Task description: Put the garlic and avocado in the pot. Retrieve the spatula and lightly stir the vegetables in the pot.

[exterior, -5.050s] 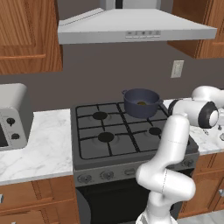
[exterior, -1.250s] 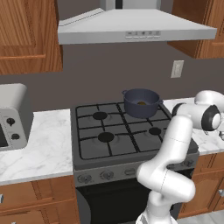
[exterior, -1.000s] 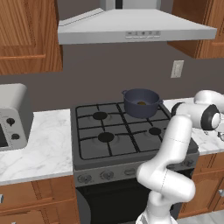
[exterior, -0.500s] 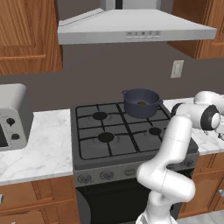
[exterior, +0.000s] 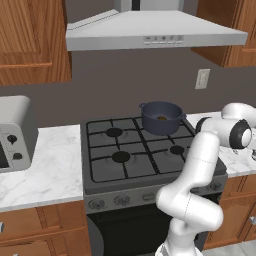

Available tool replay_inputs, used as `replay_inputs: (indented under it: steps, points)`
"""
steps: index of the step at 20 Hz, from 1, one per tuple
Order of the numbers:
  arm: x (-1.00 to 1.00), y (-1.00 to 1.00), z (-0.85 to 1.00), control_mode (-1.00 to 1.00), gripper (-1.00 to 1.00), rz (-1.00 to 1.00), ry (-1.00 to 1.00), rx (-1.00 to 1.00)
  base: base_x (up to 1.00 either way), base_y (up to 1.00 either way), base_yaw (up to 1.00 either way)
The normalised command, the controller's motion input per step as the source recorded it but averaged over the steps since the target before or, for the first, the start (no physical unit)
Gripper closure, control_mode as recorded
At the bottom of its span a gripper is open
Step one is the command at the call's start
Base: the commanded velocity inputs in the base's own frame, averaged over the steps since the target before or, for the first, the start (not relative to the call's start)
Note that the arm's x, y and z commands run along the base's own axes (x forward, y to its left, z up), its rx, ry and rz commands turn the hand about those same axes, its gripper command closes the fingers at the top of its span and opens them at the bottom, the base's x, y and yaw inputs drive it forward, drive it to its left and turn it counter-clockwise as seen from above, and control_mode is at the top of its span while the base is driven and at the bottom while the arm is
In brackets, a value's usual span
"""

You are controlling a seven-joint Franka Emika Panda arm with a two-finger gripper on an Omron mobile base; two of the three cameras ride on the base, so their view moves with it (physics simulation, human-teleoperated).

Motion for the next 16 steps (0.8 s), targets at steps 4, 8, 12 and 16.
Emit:
replay_inputs:
  steps: [4,8,12,16]
  points:
    - [0.00,0.15,-0.01,-1.00,1.00,0.00,0.03,0.00,0.00,0.00,0.00]
    - [0.00,0.14,-0.03,-1.00,1.00,0.00,0.05,0.00,0.00,0.00,0.00]
    - [-0.03,0.11,0.00,-1.00,1.00,0.00,0.01,0.00,0.00,0.00,0.00]
    - [-0.13,0.09,0.09,-1.00,1.00,0.00,-0.02,0.00,0.00,0.00,0.00]
